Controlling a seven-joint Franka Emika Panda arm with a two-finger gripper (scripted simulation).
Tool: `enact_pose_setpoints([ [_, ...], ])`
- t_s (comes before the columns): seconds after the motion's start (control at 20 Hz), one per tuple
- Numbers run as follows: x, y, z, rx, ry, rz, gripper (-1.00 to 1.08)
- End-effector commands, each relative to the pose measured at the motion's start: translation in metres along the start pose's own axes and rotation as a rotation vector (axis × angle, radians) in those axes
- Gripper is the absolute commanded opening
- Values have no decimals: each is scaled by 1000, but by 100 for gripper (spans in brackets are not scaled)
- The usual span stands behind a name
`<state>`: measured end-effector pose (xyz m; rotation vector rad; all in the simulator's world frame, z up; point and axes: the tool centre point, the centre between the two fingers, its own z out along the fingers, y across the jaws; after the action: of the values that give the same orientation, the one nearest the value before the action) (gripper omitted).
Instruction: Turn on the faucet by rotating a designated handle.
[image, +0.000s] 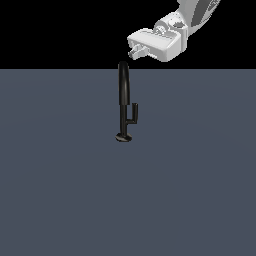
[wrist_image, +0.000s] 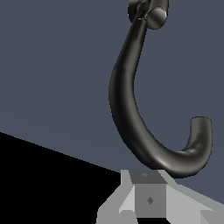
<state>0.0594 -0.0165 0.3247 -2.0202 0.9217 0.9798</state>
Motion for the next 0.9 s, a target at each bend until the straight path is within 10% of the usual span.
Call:
enact_pose_setpoints([
  [0.0,19,-3,1,39,-43,40,-100],
  [0.85,150,-8,33,314,-342,333,-100],
])
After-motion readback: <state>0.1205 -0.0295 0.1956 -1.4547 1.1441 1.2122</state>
